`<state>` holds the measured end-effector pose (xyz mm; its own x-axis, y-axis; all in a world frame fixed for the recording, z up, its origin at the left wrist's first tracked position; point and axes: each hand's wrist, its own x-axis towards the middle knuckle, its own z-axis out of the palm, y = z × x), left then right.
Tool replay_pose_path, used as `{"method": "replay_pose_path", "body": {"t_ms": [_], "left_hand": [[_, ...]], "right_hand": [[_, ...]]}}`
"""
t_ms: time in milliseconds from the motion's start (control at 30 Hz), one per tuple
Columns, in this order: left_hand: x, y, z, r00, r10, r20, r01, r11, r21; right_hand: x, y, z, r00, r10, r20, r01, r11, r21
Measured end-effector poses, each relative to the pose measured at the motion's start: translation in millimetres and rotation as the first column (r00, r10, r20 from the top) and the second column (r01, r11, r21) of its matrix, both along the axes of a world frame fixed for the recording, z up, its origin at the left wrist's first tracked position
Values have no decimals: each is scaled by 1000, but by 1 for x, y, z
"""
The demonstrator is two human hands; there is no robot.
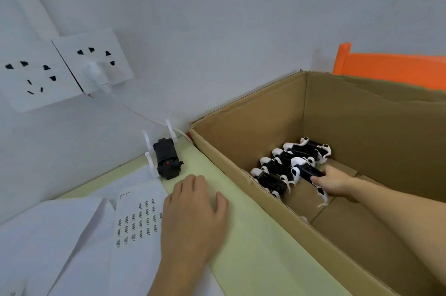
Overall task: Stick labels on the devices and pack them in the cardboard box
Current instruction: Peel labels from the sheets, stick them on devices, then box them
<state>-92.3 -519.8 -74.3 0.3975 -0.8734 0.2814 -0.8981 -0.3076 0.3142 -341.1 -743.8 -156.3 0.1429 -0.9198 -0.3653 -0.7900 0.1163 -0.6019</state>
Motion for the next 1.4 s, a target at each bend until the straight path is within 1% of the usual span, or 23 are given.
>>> {"method": "replay_pose_path", "body": {"t_ms": [100, 167, 233, 333, 467, 600, 667, 733, 800, 900, 1000, 1067, 1167, 1233, 1300, 1400], "left_hand": [[-2, -1, -1, 1000, 5, 10, -5, 1000, 4], [-3, -1, -2, 1000, 10, 17, -10, 1000, 1], [-3, -2, -3, 999, 13, 31, -13, 1000, 4], [-2, -2, -4, 999, 15, 44, -15, 1000, 7], [0, -2, -5, 998, 18, 67, -18, 1000, 3], [0, -2, -6, 997, 18, 69, -18, 1000, -1], [0, -2, -6, 997, 18, 73, -18, 1000, 2], [1, -2, -7, 997, 16, 71, -16, 1000, -1], [1, -3, -7, 997, 21, 77, -21, 1000, 4], [2, -4, -8, 996, 25, 84, -26, 1000, 6], [2, -6, -9, 996, 25, 90, -25, 1000, 0], [3, -7, -10, 996, 25, 87, -25, 1000, 2], [3, -9, -12, 997, 29, 75, -29, 1000, -7], [2, -9, -13, 997, 28, 75, -27, 1000, -8], [1, -9, -13, 998, 21, 66, -20, 1000, -8], [-1, -6, -12, 995, 61, 79, -62, 998, 1]], "right_hand": [[7, -2, -18, 977, 70, -202, -68, 998, 19], [14, -1, -29, 958, 97, -268, -96, 995, 18], [20, 0, -38, 952, 103, -288, -103, 995, 16], [27, 0, -46, 955, 113, -273, -105, 993, 45], [25, 3, -49, 967, 150, -205, -117, 979, 166], [18, 11, -51, 919, 257, -299, -183, 950, 253], [19, 11, -55, 886, 305, -349, -232, 944, 236], [24, 11, -57, 825, 361, -434, -322, 933, 162], [28, 9, -60, 780, 395, -486, -391, 913, 115], [29, 8, -59, 756, 406, -514, -411, 905, 111], [26, 7, -54, 754, 393, -527, -394, 912, 116], [26, 6, -45, 777, 359, -518, -370, 925, 86], [33, 2, -21, 847, 277, -455, -347, 935, -77], [42, 1, 2, 897, 248, -367, -338, 918, -206], [55, 8, 29, 929, 254, -270, -339, 878, -339], [80, 35, 79, 956, 289, -50, -271, 806, -527]]}}
